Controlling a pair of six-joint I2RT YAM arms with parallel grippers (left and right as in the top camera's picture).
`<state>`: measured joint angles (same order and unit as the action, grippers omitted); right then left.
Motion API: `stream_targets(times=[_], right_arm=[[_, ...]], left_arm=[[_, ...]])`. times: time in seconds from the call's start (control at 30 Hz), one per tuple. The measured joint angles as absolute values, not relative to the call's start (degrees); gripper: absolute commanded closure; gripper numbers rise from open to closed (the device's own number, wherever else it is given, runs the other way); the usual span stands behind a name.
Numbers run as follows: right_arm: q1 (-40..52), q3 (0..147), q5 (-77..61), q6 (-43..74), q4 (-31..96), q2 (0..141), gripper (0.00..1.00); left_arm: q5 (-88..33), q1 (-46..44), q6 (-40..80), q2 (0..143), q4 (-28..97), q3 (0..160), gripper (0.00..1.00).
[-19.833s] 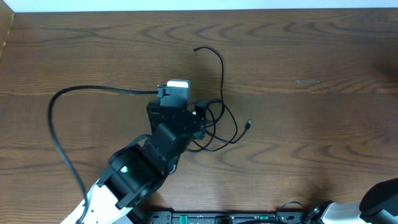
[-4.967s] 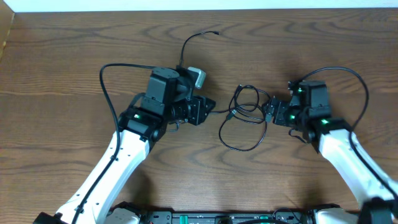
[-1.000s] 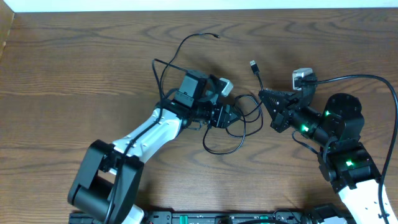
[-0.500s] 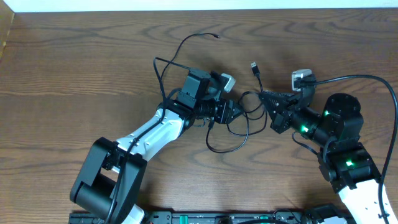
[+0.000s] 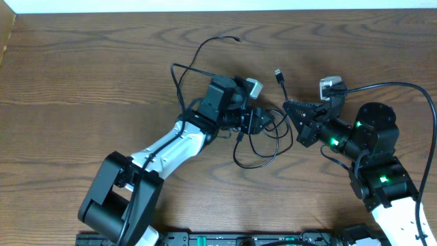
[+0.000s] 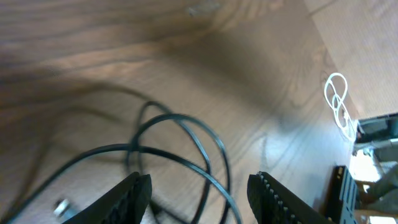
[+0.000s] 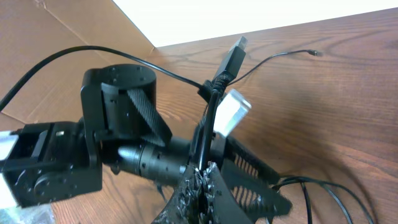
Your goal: Untangle cables
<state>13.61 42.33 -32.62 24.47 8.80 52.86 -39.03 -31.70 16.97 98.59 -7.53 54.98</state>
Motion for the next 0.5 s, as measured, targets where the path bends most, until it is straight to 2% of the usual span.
stream_targets(times=[0.5], right_arm=[[13.6,42.3,-32.9,25.2,9.0,52.5,0.99]], left_arm=[[-32.9,-35.4,17.8,101.0,-4.8,55.0,0.45]])
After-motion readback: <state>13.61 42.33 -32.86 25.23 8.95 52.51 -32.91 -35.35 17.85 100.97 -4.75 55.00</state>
